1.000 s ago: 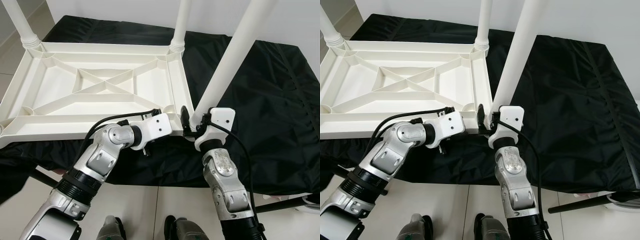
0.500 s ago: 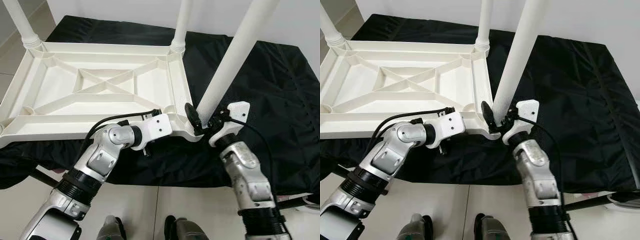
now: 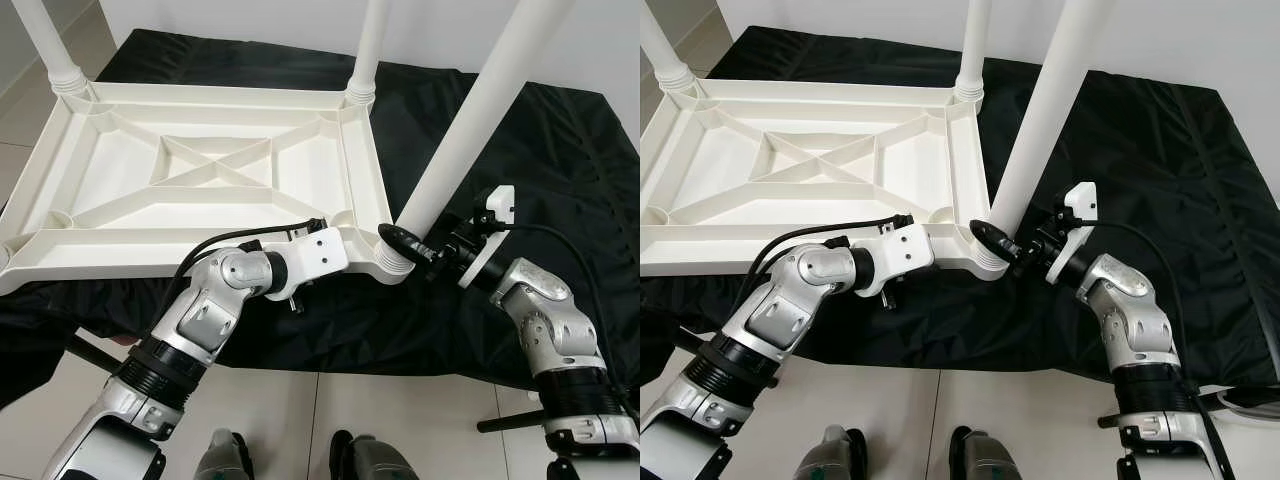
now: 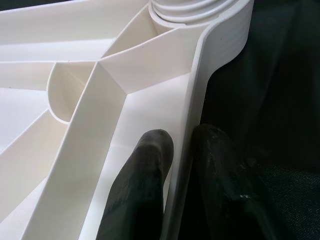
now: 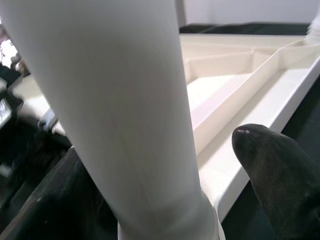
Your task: Building children table
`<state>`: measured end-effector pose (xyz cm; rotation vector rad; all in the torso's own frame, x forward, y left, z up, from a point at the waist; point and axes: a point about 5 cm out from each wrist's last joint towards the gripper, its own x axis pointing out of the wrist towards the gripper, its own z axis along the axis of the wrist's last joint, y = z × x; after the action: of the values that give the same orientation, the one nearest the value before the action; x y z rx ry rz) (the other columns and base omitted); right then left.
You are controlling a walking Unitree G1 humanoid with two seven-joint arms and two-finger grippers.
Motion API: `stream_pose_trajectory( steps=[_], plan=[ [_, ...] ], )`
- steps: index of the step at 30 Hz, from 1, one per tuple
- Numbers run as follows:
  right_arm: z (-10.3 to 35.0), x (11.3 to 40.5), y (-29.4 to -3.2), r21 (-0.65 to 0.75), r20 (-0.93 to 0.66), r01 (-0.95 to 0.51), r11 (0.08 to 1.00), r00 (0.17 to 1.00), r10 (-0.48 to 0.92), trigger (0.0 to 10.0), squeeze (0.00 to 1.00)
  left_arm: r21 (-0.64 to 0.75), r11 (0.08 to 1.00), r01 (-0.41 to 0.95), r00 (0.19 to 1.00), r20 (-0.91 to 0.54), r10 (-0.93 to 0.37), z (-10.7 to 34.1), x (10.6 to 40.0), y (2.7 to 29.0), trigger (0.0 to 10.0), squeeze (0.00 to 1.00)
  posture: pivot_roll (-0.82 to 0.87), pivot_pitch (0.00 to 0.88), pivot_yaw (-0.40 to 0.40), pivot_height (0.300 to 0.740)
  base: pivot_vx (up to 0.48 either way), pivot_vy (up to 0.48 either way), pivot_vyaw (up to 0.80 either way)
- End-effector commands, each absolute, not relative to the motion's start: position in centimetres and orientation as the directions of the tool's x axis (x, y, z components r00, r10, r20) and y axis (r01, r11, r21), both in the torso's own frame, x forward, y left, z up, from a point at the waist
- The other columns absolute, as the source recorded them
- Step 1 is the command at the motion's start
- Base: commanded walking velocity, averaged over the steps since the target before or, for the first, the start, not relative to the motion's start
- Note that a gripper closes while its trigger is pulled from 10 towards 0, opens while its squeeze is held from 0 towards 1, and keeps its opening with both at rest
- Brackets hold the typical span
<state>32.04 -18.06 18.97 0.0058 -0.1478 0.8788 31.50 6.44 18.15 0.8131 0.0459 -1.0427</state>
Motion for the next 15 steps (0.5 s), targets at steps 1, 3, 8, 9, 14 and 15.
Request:
stream_pose_trajectory(
  steps=[1,3,8,9,14,15],
  plan=[
    [18.49,32.06,-18.37,-0.061,0.107,-0.773,0.632,0.624,0.774,10.0,0.0,0.63,0.25,0.735,0.547,-0.333,-0.768,19.42,31.34,5.85,10.0,0.0,-0.02,0.139,-0.069,0.74,0.0,0.0,0.0],
    [18.4,32.34,-18.59,-0.063,0.097,-0.793,0.606,0.6,0.794,10.0,0.0,0.631,0.249,0.735,0.547,-0.334,-0.768,19.42,31.31,5.85,10.0,0.0,-0.02,0.136,-0.07,0.74,0.0,0.0,0.0],
    [18.28,32.53,-18.57,-0.067,0.093,-0.805,0.59,0.584,0.807,2.9,0.0,0.632,0.247,0.734,0.546,-0.335,-0.768,19.42,31.29,5.85,10.0,0.0,-0.02,0.132,-0.069,0.74,0.0,0.0,0.0],
    [18.1,32.39,-18.5,-0.06,0.096,-0.823,0.565,0.559,0.824,0.0,0.0,0.633,0.244,0.735,0.545,-0.335,-0.769,19.42,31.27,5.82,10.0,0.0,-0.02,0.129,-0.067,0.74,0.0,0.0,0.0],
    [18.05,32.26,-18.47,-0.057,0.099,-0.833,0.55,0.543,0.834,0.0,0.0,0.633,0.243,0.735,0.543,-0.336,-0.77,19.42,31.26,5.78,10.0,0.0,-0.02,0.129,-0.067,0.74,0.0,0.0,0.0],
    [18.09,32.21,-18.46,-0.057,0.103,-0.837,0.544,0.537,0.837,0.0,0.0,0.633,0.242,0.735,0.542,-0.336,-0.77,19.43,31.25,5.75,10.0,0.0,-0.02,0.13,-0.067,0.74,0.0,0.0,0.0]
  ],
)
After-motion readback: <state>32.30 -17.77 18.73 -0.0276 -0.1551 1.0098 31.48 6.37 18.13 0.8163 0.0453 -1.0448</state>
